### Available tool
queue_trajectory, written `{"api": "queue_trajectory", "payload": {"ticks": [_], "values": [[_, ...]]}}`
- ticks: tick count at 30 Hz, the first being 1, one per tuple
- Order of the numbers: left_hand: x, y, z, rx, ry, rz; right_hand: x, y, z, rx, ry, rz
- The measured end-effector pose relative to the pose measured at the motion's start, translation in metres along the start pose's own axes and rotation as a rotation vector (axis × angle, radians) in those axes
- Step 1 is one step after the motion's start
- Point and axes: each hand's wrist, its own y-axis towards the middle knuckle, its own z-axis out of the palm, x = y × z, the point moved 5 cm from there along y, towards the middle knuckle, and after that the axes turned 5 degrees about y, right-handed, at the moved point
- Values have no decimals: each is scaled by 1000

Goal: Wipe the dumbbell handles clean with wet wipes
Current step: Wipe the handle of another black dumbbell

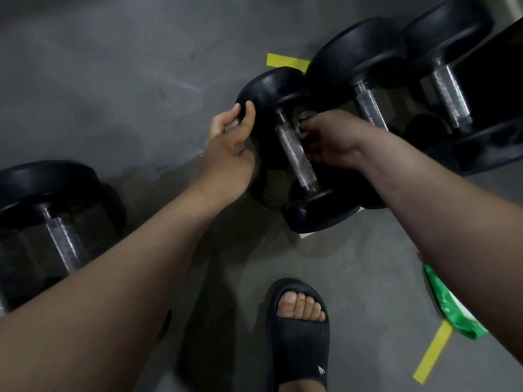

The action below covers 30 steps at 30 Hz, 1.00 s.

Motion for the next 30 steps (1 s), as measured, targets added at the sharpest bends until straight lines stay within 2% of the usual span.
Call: {"api": "queue_trajectory", "payload": {"ticks": [4, 7, 10, 12, 15, 16, 18, 20, 23, 24, 26, 30], "values": [[1, -1, 1, 3, 18, 17, -2, -3, 0, 16, -66, 32], [3, -2, 3, 18, -5, 2, 12, -3, 9, -24, -86, -109], [5, -1, 6, 23, -21, -4, 21, -11, 8, -81, -228, -252], [6, -1, 8, 14, -15, -3, 23, -26, 4, -86, -442, -304], [7, -3, 7, 39, 22, 5, 25, -51, -1, -150, -1022, -306], [7, -5, 7, 74, 33, -8, 24, -55, -2, -172, -1102, -292], [7, -14, 9, 138, 86, -50, 24, -56, 0, -200, -1040, -314], [5, -32, 15, 154, 145, -99, 25, -50, 3, -239, -849, -377], [9, -76, 33, 193, 83, -317, 28, -46, 7, -240, -673, -435], [10, -92, 42, 250, 15, -408, 29, -46, 6, -226, -716, -443], [11, -115, 65, 338, -102, -483, 27, -52, 2, -179, -894, -420], [10, -117, 77, 223, -140, -578, 15, -68, -5, -23, -1370, -286]]}}
